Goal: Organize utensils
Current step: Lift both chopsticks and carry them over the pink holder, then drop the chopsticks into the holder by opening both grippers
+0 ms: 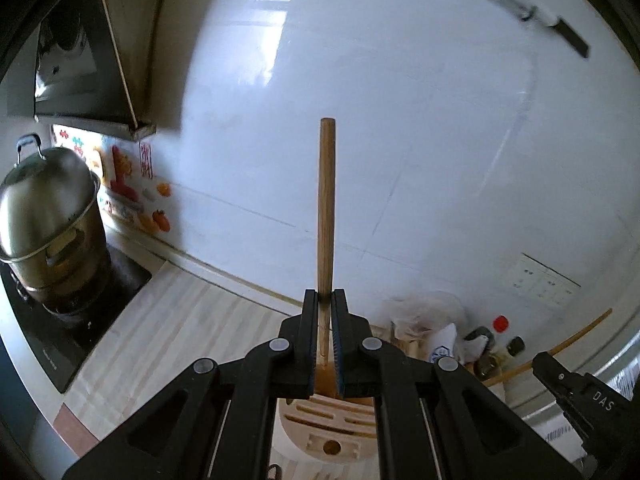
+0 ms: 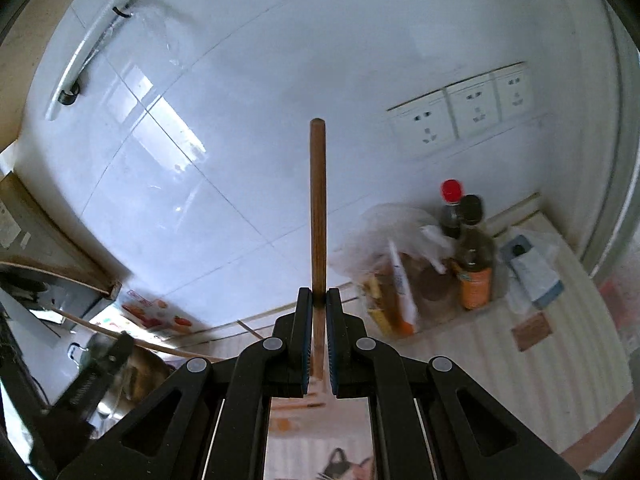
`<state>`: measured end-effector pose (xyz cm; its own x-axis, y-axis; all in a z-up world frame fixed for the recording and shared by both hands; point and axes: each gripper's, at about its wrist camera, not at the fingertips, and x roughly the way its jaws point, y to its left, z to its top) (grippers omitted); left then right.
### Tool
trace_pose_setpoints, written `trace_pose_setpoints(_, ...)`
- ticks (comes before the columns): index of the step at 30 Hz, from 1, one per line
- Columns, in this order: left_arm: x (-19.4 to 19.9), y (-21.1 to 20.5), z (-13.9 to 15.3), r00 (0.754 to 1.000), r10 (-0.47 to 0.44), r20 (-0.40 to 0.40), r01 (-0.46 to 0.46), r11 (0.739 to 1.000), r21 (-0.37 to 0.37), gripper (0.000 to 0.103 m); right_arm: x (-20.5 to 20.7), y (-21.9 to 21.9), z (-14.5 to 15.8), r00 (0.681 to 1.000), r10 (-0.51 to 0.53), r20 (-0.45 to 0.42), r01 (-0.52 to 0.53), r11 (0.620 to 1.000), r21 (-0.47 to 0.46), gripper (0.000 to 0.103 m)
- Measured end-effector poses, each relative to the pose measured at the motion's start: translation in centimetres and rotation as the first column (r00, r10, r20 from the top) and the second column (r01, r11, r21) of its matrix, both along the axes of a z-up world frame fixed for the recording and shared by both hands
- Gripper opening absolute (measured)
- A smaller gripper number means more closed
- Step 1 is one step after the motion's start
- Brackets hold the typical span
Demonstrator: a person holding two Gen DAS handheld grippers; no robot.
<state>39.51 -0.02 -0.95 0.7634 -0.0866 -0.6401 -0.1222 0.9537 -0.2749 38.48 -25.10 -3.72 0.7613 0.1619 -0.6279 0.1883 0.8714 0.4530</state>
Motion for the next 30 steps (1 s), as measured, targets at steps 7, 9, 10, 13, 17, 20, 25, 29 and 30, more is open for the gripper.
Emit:
trace_pose_setpoints(7, 2.6, 0.1, -3.0, 0.996, -0.025, -0.09, 0.024, 0.999, -0.021, 0.004, 4.1, 3.1, -2.2, 0.998, 0.034, -0.056, -0.036, 0.999, -0.024, 0.007)
trace_pose_setpoints(9, 3.0, 0.0, -3.8, 0.993, -0.038, -0.116, 0.035, 0.999, -0.022, 0.004, 5.0, 3.9, -3.1, 0.996, 0.046, -0.079, -0.049, 0.998, -0.04, 0.007)
trace_pose_setpoints(10, 3.2, -0.1, -4.2, 0.99, -0.047, -0.13, 0.045, 0.999, -0.012, 0.004, 5.3, 4.2, -3.5, 0.995, 0.05, -0.089, -0.054, 0.997, -0.046, 0.007)
trace_pose_setpoints(13, 3.8, -0.5, -5.3, 0.982, -0.071, -0.176, 0.072, 0.997, 0.002, 0.004, 6.2, 4.8, -4.7, 0.991, 0.062, -0.117, -0.07, 0.995, -0.064, 0.007)
trace_pose_setpoints(17, 4.8, -0.8, -6.5, 0.966, -0.114, -0.232, 0.117, 0.993, -0.004, 0.004, 7.2, 5.5, -6.1, 0.985, 0.076, -0.157, -0.089, 0.993, -0.082, 0.007)
trace_pose_setpoints(20, 5.3, -1.0, -6.9, 0.947, -0.151, -0.283, 0.147, 0.989, -0.033, 0.007, 8.2, 6.1, -7.4, 0.968, 0.113, -0.223, -0.133, 0.988, -0.077, 0.008)
trace_pose_setpoints(25, 4.0, -0.9, -4.2, 0.962, -0.145, -0.23, 0.155, 0.988, 0.027, 0.059, 8.5, 5.6, -7.9, 0.958, 0.112, -0.265, -0.127, 0.991, -0.041, 0.032)
trace_pose_setpoints(29, 2.2, 0.5, -1.7, 0.983, -0.105, -0.149, 0.118, 0.99, 0.083, 0.079, 6.8, 4.4, -6.2, 0.973, 0.091, -0.213, -0.102, 0.994, -0.041, 0.039)
trace_pose_setpoints(30, 1.8, 0.8, -1.3, 0.985, -0.099, -0.14, 0.114, 0.988, 0.1, 0.087, 6.4, 4.1, -5.8, 0.974, 0.087, -0.207, -0.098, 0.994, -0.043, 0.04)
